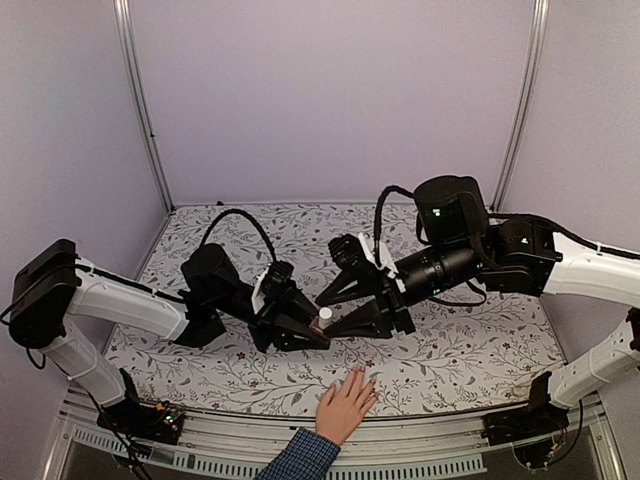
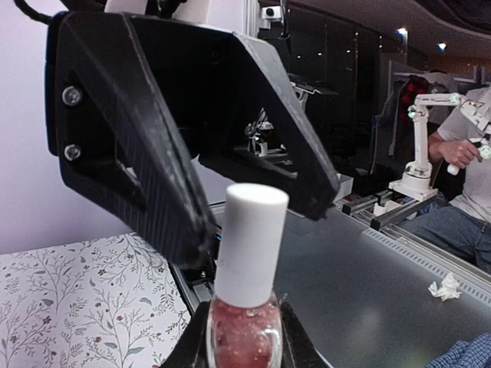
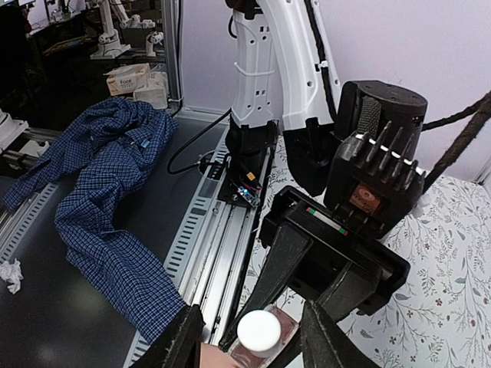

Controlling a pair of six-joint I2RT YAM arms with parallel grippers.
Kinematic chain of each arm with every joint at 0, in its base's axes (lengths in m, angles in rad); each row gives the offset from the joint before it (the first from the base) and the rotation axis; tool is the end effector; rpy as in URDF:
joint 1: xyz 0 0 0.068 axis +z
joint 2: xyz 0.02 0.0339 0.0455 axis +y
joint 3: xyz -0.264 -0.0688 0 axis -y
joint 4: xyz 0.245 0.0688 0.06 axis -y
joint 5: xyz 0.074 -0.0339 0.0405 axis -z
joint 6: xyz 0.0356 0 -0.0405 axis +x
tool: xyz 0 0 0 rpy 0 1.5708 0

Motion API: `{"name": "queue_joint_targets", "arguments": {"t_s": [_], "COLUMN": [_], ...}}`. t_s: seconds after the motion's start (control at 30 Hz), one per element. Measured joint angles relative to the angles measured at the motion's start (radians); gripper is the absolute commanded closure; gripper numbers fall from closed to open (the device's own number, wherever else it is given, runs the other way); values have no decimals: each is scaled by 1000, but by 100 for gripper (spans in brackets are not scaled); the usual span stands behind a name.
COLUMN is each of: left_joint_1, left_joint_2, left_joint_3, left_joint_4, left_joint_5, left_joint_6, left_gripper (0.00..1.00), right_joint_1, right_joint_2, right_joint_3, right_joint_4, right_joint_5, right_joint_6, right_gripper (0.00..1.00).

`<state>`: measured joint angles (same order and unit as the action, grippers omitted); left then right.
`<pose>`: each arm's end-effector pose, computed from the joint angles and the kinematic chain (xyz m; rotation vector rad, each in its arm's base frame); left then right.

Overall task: Paint the nails
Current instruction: Screw the nail polish bottle.

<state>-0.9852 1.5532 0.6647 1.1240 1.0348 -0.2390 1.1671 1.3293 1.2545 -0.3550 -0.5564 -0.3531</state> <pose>0.1436 -0.2720 0.2467 1.4227 0.9169 -1.6394 0.1007 0.2836 0.3679 -1.6940 1.2337 1.0642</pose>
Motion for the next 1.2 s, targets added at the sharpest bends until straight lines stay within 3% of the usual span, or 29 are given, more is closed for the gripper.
{"name": "queue_joint_targets", "arguments": {"t_s": [0.33, 0.47, 0.9, 1.2], "left_joint_1": [-14, -16, -8, 8], "left_joint_2": [20, 20, 19, -26], "left_joint_3": [24, 24, -1, -53], "left_joint_4": [0, 8, 60, 51], "left_joint_5": [65, 77, 53, -77], "left_joint_6": [-13, -21, -39, -18], "left_gripper": [100, 100, 100, 100], "right_joint_1": [19, 24, 31, 28], "right_joint_2": [26, 27, 27, 20], "right_joint_3": [6, 11, -13, -45], "right_joint_4": [-39, -40, 5, 73], "right_joint_5": [-6, -6, 18, 104], "right_joint_6": [-31, -35, -35, 0], "right_gripper": [88, 95, 100, 100]}}
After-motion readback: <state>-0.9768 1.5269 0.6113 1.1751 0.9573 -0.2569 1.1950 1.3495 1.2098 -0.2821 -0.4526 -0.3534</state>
